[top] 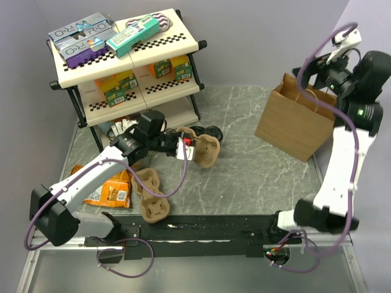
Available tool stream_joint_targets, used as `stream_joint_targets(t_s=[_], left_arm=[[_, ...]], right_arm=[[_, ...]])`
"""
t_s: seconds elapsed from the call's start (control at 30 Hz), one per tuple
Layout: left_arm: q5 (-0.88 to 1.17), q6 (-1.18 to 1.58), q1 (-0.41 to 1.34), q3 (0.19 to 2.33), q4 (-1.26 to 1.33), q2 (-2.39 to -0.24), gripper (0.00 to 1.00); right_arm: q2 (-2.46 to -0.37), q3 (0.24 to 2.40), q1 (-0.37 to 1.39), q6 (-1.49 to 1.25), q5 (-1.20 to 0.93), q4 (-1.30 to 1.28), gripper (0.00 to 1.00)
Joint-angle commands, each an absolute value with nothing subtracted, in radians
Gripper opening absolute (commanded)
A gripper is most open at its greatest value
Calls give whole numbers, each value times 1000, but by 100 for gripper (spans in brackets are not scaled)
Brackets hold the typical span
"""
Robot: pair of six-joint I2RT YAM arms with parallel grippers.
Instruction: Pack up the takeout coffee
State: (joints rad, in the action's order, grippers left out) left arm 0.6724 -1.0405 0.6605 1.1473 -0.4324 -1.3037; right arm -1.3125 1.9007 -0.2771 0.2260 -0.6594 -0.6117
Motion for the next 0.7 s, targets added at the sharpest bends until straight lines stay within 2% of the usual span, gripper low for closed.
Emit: stream_joint_targets(t_s=[0.0,0.1,0.23,0.43,0.67], left_arm=[[670,-879,667,1124,-261,-1243,1],[663,-844,667,1106,-241,-1226,1],[660,-812,667,1089,-224,-1216,1],[654,-799,666,1066,-198,-1206,1],[652,-790,667,1054,-178,-1204,1]], right_arm=[[-1440,2020,-411,331,-710,-799,82],[-1475,2048,-497,348,-765,-817,78],[-1557,2161,-528,477,-778,-952,77],[-1577,2092,-554,554,-672,-923,79],[-1647,2115,-555,597,-646,-985,79]])
